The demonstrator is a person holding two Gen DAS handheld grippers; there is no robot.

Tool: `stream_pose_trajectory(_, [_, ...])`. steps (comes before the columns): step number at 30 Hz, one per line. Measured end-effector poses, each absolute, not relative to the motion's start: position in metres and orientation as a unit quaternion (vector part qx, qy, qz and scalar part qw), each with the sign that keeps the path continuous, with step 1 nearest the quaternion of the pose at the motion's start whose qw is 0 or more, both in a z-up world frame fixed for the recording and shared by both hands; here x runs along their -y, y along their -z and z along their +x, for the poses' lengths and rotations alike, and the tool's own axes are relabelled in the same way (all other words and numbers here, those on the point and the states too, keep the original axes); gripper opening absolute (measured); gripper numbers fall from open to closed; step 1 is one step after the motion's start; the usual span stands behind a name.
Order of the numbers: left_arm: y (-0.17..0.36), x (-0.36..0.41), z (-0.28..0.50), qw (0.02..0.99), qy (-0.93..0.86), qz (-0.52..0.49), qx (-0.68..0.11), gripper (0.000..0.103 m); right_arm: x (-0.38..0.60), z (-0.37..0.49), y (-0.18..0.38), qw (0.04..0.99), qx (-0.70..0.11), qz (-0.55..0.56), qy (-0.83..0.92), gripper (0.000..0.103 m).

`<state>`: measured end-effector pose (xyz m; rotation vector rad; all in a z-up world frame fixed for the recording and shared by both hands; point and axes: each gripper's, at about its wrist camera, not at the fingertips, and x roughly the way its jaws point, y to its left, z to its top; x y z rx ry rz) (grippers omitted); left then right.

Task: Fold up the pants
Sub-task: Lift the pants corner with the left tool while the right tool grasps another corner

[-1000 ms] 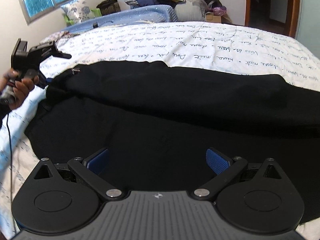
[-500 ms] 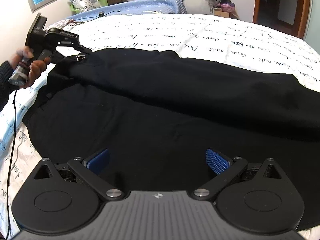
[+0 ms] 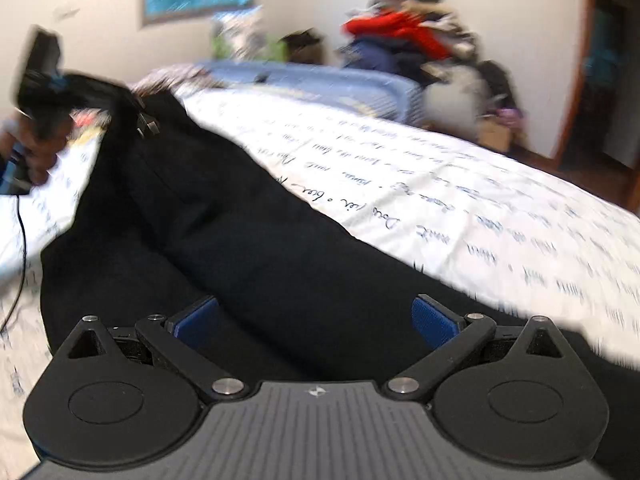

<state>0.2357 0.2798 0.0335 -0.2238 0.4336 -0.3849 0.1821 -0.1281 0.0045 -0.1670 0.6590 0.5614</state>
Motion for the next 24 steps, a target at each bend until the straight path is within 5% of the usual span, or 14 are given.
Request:
stream_pose_trajectory(9, [-0.052, -0.268, 0.193, 0.949, 0.269, -0.082, -0.143, 0.004, 0.125, 0.295, -0.004, 0.835, -0.362, -0.155, -0.384, 0.103])
stream_pose_trajectory(20, [-0.04, -0.275, 0.192, 0.948, 0.284, -0.079, -0.124, 0.004, 0.121, 0.371, 0.019, 0.724, -0.473, -0.093, -0.493, 0.1])
stream_pose_trajectory(21, [-0.041, -0.277, 0.19, 0.948, 0.283, -0.08, -0.124, 0.004, 0.12, 0.375, 0.024, 0.718, -0.481, -0.089, -0.494, 0.093])
stream_pose_trajectory(23, [-0.042, -0.277, 0.188, 0.947, 0.281, -0.081, -0.131, 0.004, 0.119, 0.379, 0.032, 0.71, -0.492, -0.083, -0.497, 0.017])
stream_pose_trajectory(24, [-0.041, -0.276, 0.189, 0.947, 0.279, -0.08, -0.134, 0.004, 0.119, 0.381, 0.035, 0.708, -0.499, -0.078, -0.493, 0.011])
